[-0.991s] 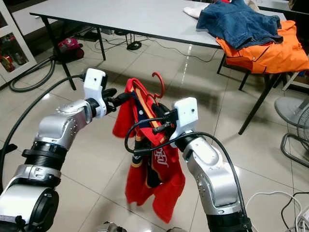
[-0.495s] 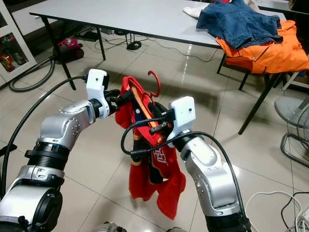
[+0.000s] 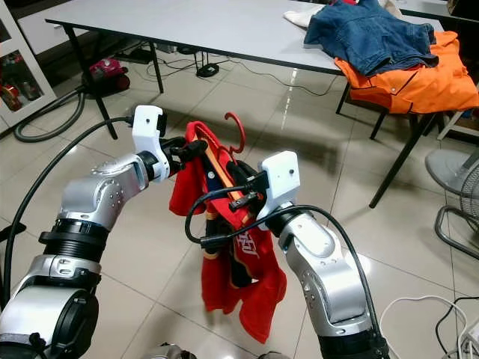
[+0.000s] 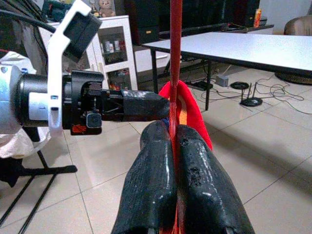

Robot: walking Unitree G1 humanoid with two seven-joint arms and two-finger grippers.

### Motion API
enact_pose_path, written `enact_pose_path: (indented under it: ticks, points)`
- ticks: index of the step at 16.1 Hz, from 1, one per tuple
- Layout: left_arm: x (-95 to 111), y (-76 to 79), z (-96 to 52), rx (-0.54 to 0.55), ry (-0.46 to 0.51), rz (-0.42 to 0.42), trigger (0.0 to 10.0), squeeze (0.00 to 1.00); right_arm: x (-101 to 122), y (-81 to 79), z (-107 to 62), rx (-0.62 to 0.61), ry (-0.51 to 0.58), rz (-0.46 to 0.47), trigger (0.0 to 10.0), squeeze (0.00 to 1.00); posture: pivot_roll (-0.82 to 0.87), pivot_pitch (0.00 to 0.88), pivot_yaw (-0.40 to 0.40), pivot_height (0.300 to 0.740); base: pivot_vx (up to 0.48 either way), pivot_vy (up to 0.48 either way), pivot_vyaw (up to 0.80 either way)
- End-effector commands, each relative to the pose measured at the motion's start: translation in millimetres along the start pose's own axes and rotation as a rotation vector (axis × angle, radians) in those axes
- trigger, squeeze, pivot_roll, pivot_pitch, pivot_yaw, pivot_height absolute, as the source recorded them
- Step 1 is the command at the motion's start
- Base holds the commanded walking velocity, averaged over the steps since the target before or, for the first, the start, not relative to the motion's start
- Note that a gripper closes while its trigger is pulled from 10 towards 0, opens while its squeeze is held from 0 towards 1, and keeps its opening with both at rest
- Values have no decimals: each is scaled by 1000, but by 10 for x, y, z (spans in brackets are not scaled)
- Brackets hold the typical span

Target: Hang hanger

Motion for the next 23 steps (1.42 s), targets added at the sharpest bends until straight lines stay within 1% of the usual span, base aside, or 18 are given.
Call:
enact_pose_path:
  ticks: [1,4,7,9,10,12,14,20,23]
  points:
    - [65,31,32,1,7,21,10000,0,174,-89,-6,37,63,-16,0,0,-51,17,28,740,0,0,0]
    - [-15,31,58,6,-19,31,10000,0,201,-140,-7,59,75,-8,0,0,-52,15,30,740,0,0,0]
    - [-89,22,103,14,-41,50,10000,0,214,-247,-18,115,85,14,0,0,-62,0,37,740,0,0,0]
    - [-103,14,113,17,-44,57,7804,0,220,-259,-26,123,86,13,0,0,-66,0,39,740,0,0,0]
    - [-99,2,118,24,-40,59,0,0,222,-260,-28,125,86,12,0,0,-67,0,40,740,0,0,0]
    - [-66,-29,127,40,-16,71,0,0,221,-258,-40,129,83,9,0,0,-73,0,45,740,0,0,0]
    - [21,-62,125,48,36,81,0,0,184,-235,-57,123,68,7,0,0,-72,0,43,740,0,0,0]
    - [113,-169,97,93,104,90,0,0,169,-217,-54,121,55,6,0,0,-66,0,36,740,0,0,0]
    - [159,-230,71,109,124,97,0,0,169,-203,-62,113,56,28,0,0,-64,0,37,740,0,0,0]
Point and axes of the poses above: a point about 5 cm out from each wrist's last joint towards the gripper, its own z axis pointing out of the wrist towards the gripper, its own x axis along the axis of the wrist's last joint, y = z × x, the point moved 4 cm from there along z, pointing out of the wrist towards the gripper
